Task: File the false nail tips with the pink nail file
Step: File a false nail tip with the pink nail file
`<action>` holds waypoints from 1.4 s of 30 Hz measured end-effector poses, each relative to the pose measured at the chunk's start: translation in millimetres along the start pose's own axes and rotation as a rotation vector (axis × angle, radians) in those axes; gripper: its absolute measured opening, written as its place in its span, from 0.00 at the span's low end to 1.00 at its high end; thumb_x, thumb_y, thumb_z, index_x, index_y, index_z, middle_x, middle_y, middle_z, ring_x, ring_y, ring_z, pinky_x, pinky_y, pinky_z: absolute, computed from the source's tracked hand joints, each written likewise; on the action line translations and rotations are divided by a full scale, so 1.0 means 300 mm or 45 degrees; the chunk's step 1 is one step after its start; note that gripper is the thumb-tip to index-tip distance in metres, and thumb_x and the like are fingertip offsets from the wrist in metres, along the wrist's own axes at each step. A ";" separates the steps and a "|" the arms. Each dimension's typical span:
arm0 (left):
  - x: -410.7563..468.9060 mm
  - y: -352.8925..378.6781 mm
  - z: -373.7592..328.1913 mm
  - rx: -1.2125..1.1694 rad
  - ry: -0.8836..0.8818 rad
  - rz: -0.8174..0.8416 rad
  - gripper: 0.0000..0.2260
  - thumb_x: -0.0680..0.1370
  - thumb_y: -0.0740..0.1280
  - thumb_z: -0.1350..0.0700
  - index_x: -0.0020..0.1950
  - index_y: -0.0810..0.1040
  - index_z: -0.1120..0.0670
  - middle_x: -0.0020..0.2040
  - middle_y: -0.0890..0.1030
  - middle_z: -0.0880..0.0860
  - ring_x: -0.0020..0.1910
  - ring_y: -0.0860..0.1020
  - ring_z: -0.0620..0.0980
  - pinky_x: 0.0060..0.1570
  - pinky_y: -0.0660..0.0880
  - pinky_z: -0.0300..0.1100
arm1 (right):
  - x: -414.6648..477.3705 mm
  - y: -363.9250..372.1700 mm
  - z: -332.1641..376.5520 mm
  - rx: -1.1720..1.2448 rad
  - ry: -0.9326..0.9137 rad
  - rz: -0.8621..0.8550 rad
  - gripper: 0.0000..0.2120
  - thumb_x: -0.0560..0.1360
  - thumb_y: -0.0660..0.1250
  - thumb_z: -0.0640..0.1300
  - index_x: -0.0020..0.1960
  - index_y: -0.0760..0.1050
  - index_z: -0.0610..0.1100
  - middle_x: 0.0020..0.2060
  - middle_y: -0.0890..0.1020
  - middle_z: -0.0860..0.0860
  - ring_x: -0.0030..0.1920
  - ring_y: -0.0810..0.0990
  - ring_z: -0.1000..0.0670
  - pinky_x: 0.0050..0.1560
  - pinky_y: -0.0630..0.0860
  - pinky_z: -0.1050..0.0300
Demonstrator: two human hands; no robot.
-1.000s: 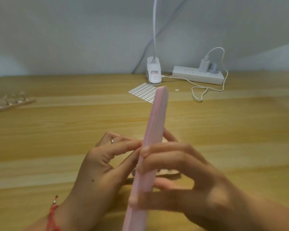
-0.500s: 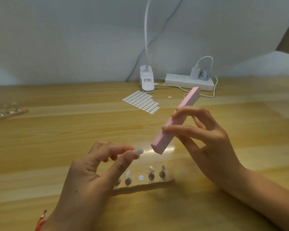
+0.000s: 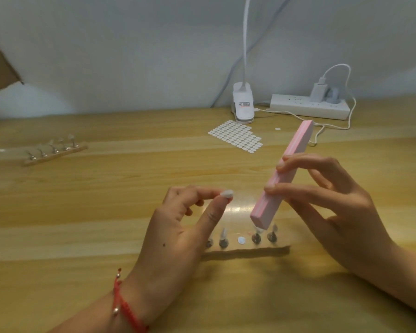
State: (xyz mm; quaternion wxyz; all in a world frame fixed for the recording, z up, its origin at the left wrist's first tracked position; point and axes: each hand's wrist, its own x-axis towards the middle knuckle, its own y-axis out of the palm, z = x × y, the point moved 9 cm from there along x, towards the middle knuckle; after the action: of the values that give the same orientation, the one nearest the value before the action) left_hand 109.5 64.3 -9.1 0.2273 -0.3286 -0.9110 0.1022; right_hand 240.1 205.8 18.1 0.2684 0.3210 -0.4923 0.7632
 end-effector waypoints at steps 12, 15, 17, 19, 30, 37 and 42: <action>-0.003 0.036 -0.023 -0.198 0.083 0.088 0.08 0.65 0.71 0.42 0.42 0.84 0.37 0.41 0.82 0.40 0.40 0.74 0.38 0.41 0.67 0.30 | -0.005 0.015 0.179 -0.114 -0.324 0.031 0.15 0.77 0.65 0.33 0.59 0.78 0.48 0.58 0.73 0.46 0.66 0.73 0.47 0.71 0.67 0.42; -0.007 0.049 -0.023 -0.261 0.055 0.149 0.10 0.65 0.71 0.43 0.44 0.85 0.39 0.42 0.83 0.42 0.40 0.76 0.38 0.42 0.68 0.30 | 0.021 -0.021 0.135 -0.226 -0.279 -0.002 0.21 0.75 0.67 0.33 0.61 0.79 0.54 0.59 0.72 0.46 0.67 0.70 0.48 0.71 0.66 0.40; -0.007 0.051 -0.022 -0.290 0.046 0.171 0.09 0.65 0.71 0.43 0.43 0.85 0.40 0.41 0.82 0.42 0.39 0.75 0.38 0.42 0.69 0.33 | 0.017 -0.025 0.138 -0.237 -0.276 -0.021 0.20 0.75 0.68 0.33 0.60 0.79 0.53 0.58 0.72 0.46 0.66 0.70 0.48 0.71 0.66 0.39; -0.009 0.054 -0.023 -0.312 0.043 0.187 0.09 0.64 0.72 0.43 0.42 0.86 0.41 0.39 0.82 0.43 0.39 0.74 0.41 0.43 0.69 0.37 | -0.006 -0.003 0.178 -0.209 -0.354 -0.010 0.15 0.77 0.67 0.33 0.58 0.80 0.49 0.58 0.74 0.47 0.65 0.73 0.48 0.70 0.66 0.38; -0.007 0.051 -0.048 -0.353 0.056 0.185 0.10 0.67 0.71 0.44 0.45 0.86 0.42 0.42 0.84 0.45 0.44 0.79 0.52 0.46 0.73 0.44 | 0.023 -0.027 0.164 -0.277 -0.338 -0.035 0.12 0.78 0.67 0.36 0.59 0.77 0.46 0.57 0.73 0.46 0.65 0.70 0.49 0.70 0.66 0.37; -0.009 0.061 -0.050 -0.447 0.035 0.153 0.09 0.68 0.71 0.46 0.45 0.86 0.46 0.44 0.85 0.47 0.50 0.76 0.66 0.39 0.78 0.37 | 0.027 -0.024 0.171 -0.251 -0.331 -0.041 0.12 0.77 0.68 0.35 0.57 0.79 0.47 0.56 0.73 0.47 0.63 0.72 0.48 0.70 0.67 0.40; -0.010 0.067 -0.050 -0.437 0.024 0.153 0.10 0.68 0.70 0.46 0.45 0.86 0.47 0.42 0.85 0.45 0.42 0.75 0.62 0.34 0.75 0.39 | 0.015 -0.003 0.191 -0.198 -0.351 -0.027 0.12 0.78 0.68 0.35 0.57 0.80 0.49 0.56 0.74 0.48 0.63 0.73 0.48 0.70 0.67 0.41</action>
State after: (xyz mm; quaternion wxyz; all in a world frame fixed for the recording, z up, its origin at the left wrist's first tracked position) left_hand 129.9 78.1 -3.8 0.1697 -0.4175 -0.8916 -0.0443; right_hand 250.8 153.6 39.7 0.2303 0.4064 -0.5786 0.6686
